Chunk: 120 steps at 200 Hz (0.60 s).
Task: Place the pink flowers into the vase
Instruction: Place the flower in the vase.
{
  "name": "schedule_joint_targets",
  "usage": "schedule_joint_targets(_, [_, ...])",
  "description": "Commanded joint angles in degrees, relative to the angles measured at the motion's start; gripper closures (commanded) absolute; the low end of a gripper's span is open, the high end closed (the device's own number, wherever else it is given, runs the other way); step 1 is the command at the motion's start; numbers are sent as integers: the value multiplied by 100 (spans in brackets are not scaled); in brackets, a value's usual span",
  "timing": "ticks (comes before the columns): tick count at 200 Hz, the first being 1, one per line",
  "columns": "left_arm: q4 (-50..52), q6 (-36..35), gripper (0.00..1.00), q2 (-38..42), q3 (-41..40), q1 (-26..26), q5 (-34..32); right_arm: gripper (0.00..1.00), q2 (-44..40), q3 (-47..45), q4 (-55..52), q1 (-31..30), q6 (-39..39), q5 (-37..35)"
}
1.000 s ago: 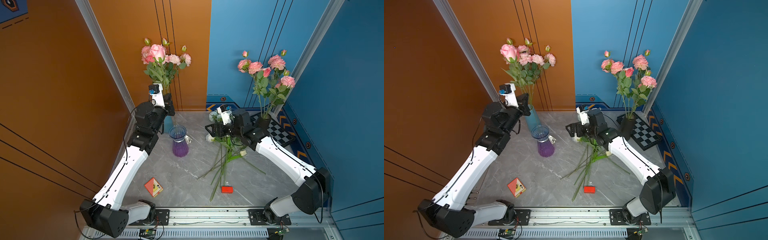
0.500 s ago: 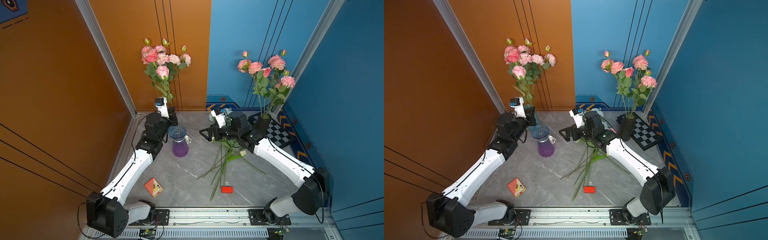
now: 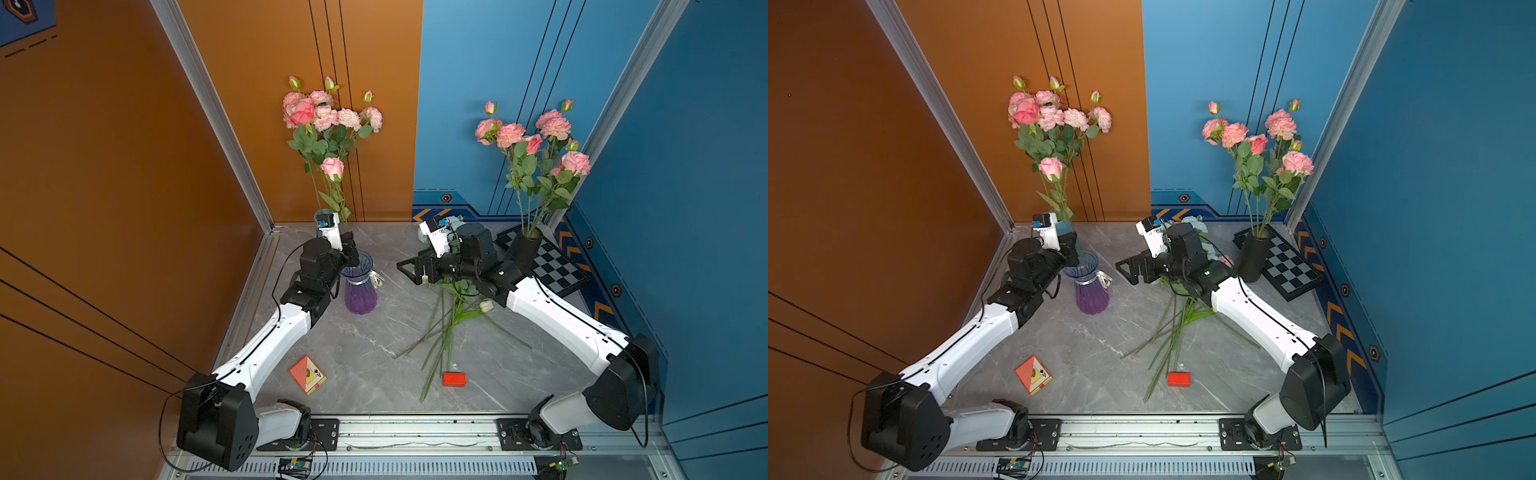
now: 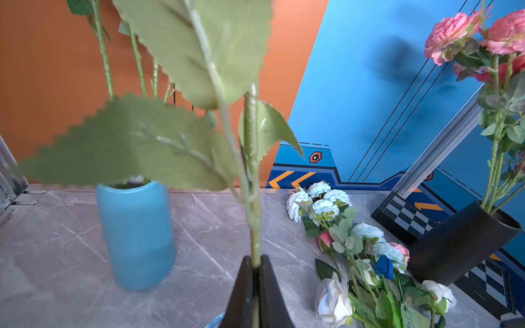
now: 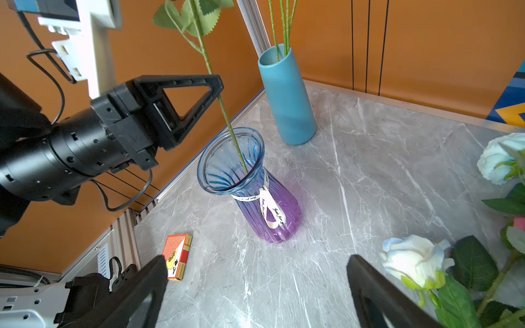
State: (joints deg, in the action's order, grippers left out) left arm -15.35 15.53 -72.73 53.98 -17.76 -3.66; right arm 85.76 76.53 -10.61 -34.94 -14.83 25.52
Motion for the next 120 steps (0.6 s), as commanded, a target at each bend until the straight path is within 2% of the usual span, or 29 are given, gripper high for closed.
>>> schedule_joint_targets(1, [-144, 39, 98, -33, -73, -59, -56, 0, 0, -58, 173, -46, 96, 23])
schedule_joint_targets(71, [-142, -127, 95, -157, -172, -137, -90, 0, 3, -40, 172, -57, 112, -38])
schedule_joint_targets(120, [-141, -182, 90, -189, -245, -175, -117, 0, 20, -20, 173, -57, 114, -47])
